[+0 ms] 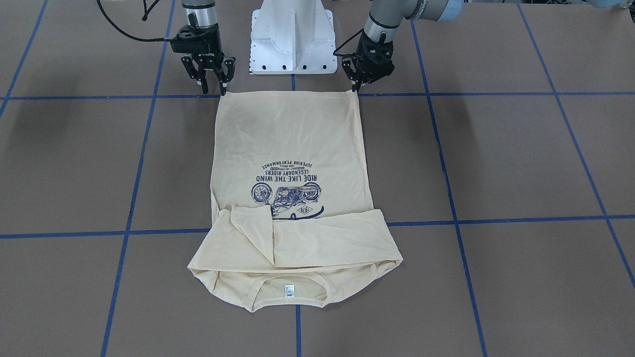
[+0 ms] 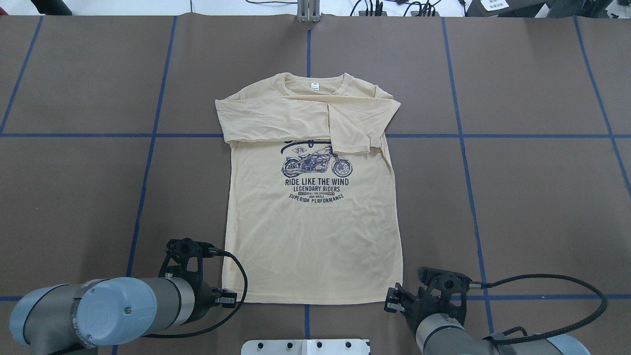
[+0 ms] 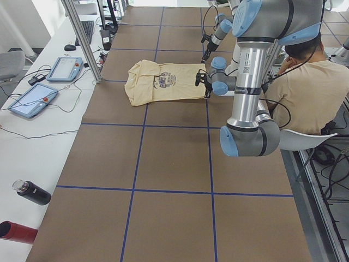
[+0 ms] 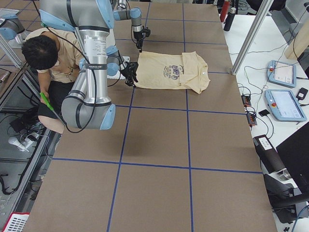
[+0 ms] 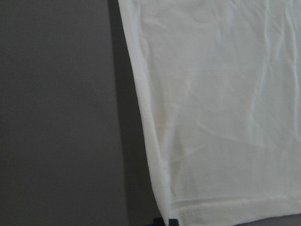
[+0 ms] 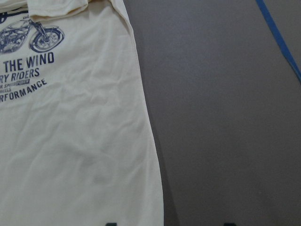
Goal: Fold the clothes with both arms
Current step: 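Grasp the hem corners with both grippers and lift them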
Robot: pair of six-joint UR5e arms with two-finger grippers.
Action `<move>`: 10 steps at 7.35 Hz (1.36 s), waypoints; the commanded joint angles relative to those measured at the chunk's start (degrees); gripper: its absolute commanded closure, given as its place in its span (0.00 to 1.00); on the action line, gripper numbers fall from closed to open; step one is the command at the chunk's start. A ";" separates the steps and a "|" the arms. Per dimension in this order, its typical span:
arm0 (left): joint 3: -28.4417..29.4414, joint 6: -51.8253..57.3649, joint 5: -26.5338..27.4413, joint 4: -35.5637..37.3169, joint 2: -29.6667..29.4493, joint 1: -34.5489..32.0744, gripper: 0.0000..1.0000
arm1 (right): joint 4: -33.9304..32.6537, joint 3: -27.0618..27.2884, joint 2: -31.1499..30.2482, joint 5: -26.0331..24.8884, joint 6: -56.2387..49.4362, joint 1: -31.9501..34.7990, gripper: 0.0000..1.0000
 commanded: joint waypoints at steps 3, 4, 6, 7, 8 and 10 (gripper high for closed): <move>-0.08 0.04 -0.03 0.02 0.10 -0.01 1.00 | 0.02 -2.55 2.09 -0.29 0.36 -1.00 0.50; -0.08 0.13 -0.03 0.02 0.10 -0.01 1.00 | 0.02 -2.73 2.09 -0.29 0.27 -1.00 0.51; -0.17 0.05 -0.03 0.02 0.01 -0.01 1.00 | 0.02 -3.00 2.18 -0.29 0.27 -0.92 0.67; -0.17 0.13 -0.03 0.02 0.01 -0.10 1.00 | 0.02 -3.00 3.22 -0.37 0.36 -0.92 1.00; -0.69 0.13 -0.03 0.10 0.18 -0.10 1.00 | -0.07 -3.00 4.19 -0.37 0.45 -0.74 1.00; -2.27 0.22 -0.03 0.28 0.27 -0.19 1.00 | -0.07 -1.52 4.20 -0.20 0.27 0.13 1.00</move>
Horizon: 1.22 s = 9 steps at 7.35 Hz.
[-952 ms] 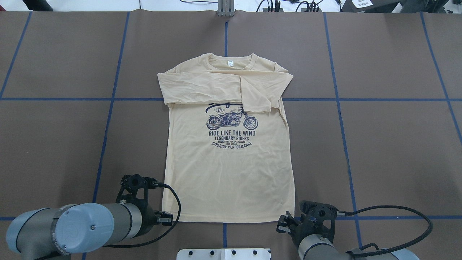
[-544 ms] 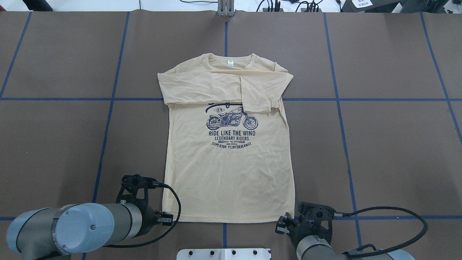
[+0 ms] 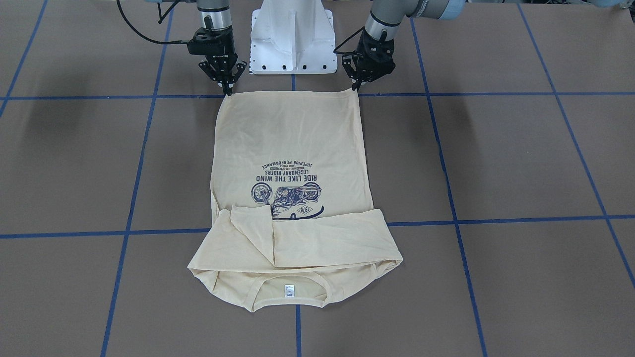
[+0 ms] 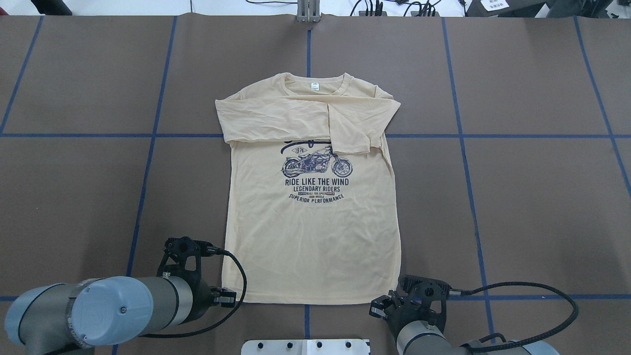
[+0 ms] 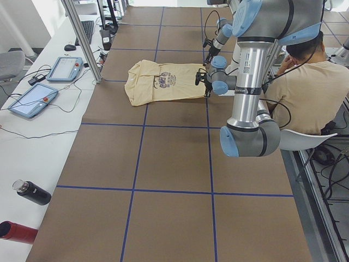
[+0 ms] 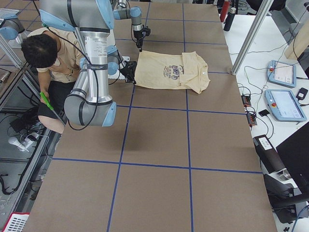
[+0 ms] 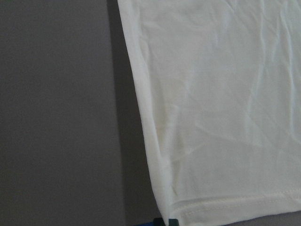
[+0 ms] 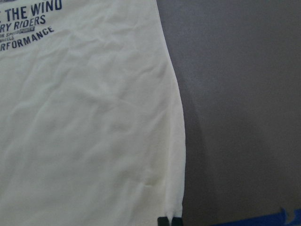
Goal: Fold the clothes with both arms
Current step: 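Grasp the hem corners with both grippers and lift them, then fold the hem with both grippers toward the collar, farther from the robot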
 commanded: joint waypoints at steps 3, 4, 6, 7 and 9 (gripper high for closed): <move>-11.42 -0.02 -3.41 8.36 -0.21 0.00 1.00 | -0.71 11.67 -6.07 2.49 -0.65 2.01 1.00; -13.72 -0.11 -3.51 9.41 -0.21 0.09 1.00 | -1.41 17.55 -10.46 4.68 -0.73 1.40 1.00; -23.62 -0.20 -6.23 17.64 -0.38 2.18 1.00 | -13.39 33.17 -11.65 8.55 -0.73 -4.46 1.00; -28.80 -0.11 -8.07 21.86 -0.73 2.46 1.00 | -17.64 39.51 -11.39 9.53 -0.73 -6.06 1.00; -29.84 0.68 -12.65 29.96 -5.36 0.01 1.00 | -18.38 38.45 -8.24 15.84 -3.69 2.40 1.00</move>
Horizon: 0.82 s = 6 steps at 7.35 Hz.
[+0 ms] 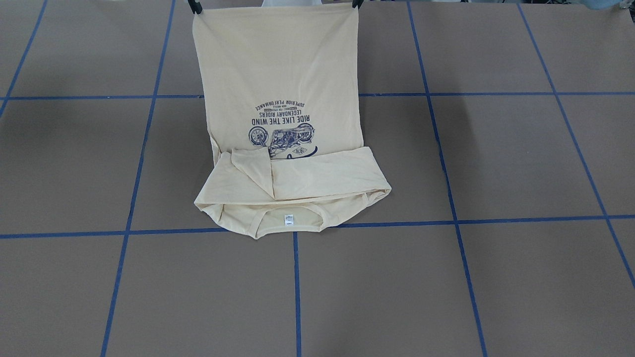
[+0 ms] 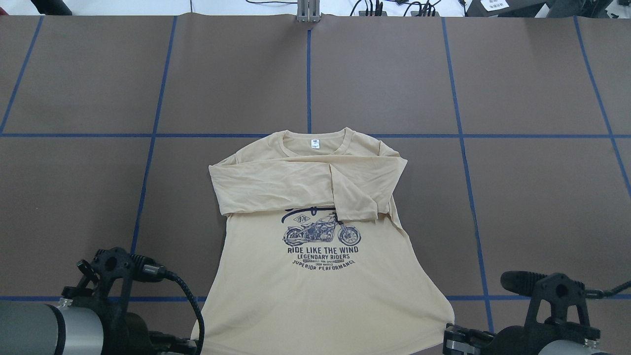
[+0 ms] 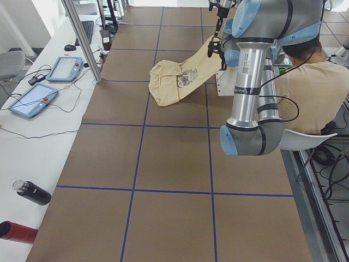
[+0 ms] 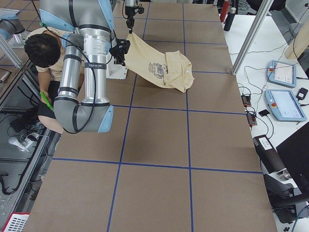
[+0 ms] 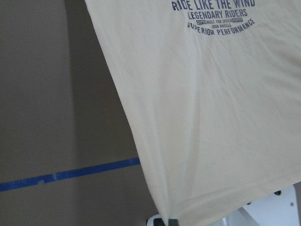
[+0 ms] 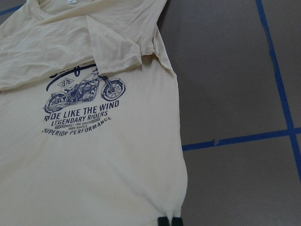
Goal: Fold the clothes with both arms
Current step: 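Fold the hem with both grippers toward the collar, farther from the robot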
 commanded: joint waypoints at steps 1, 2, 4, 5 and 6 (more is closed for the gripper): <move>4.26 1.26 -2.11 4.72 -6.13 -4.80 1.00 | -1.39 -5.49 7.35 3.55 -5.97 8.58 1.00; 10.83 4.57 -1.67 4.72 -9.99 -7.97 1.00 | -1.13 -15.64 14.02 3.81 -7.05 14.10 1.00; 22.02 13.87 -1.93 4.20 -14.58 -18.15 1.00 | -0.25 -25.38 20.06 6.25 -16.08 24.04 1.00; 25.54 17.66 -1.93 3.24 -15.12 -23.07 1.00 | 3.15 -29.06 20.85 8.45 -17.85 28.35 1.00; 27.67 21.36 -1.93 2.44 -15.91 -27.47 1.00 | 5.44 -32.67 21.81 10.30 -20.66 32.48 1.00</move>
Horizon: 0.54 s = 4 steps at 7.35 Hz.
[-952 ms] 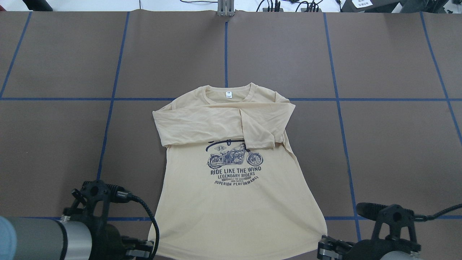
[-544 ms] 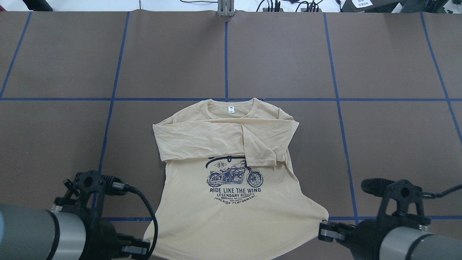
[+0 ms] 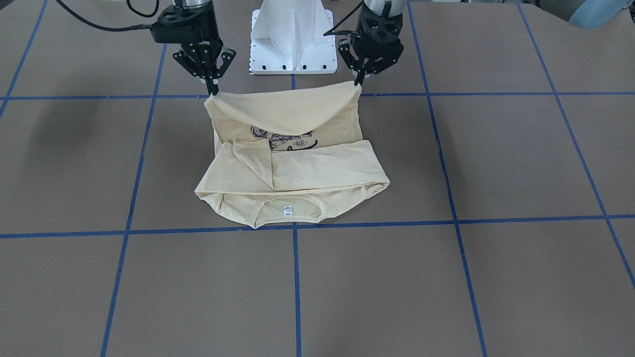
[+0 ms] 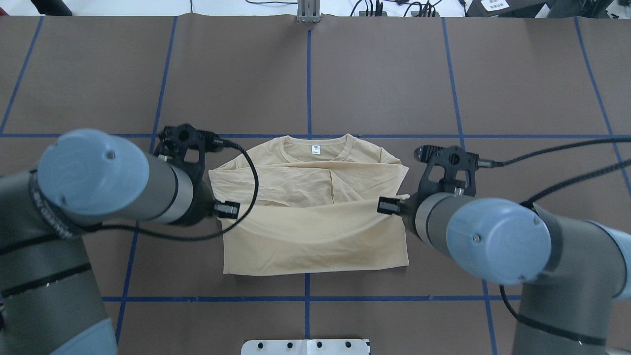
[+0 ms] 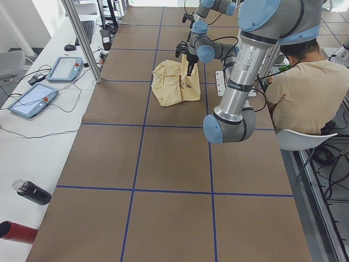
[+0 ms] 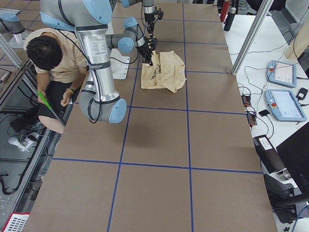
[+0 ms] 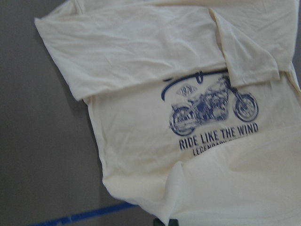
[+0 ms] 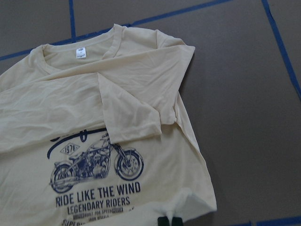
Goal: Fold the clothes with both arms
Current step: 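Fold the hem with both grippers toward the collar, farther from the robot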
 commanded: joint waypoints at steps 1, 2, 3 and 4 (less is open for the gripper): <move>5.06 6.14 0.23 -1.48 -1.58 -7.75 1.00 | 3.10 -6.67 2.21 3.41 -4.86 8.81 1.00; 7.43 6.16 3.28 -3.06 -2.55 -8.03 1.00 | 3.19 -8.69 4.13 3.42 -4.96 9.89 1.00; 12.32 6.07 3.75 -5.07 -3.86 -8.03 1.00 | 3.28 -13.32 7.11 3.33 -4.87 10.16 1.00; 17.25 6.07 4.62 -10.57 -3.87 -8.03 1.00 | 3.71 -17.63 8.70 3.25 -5.05 10.60 1.00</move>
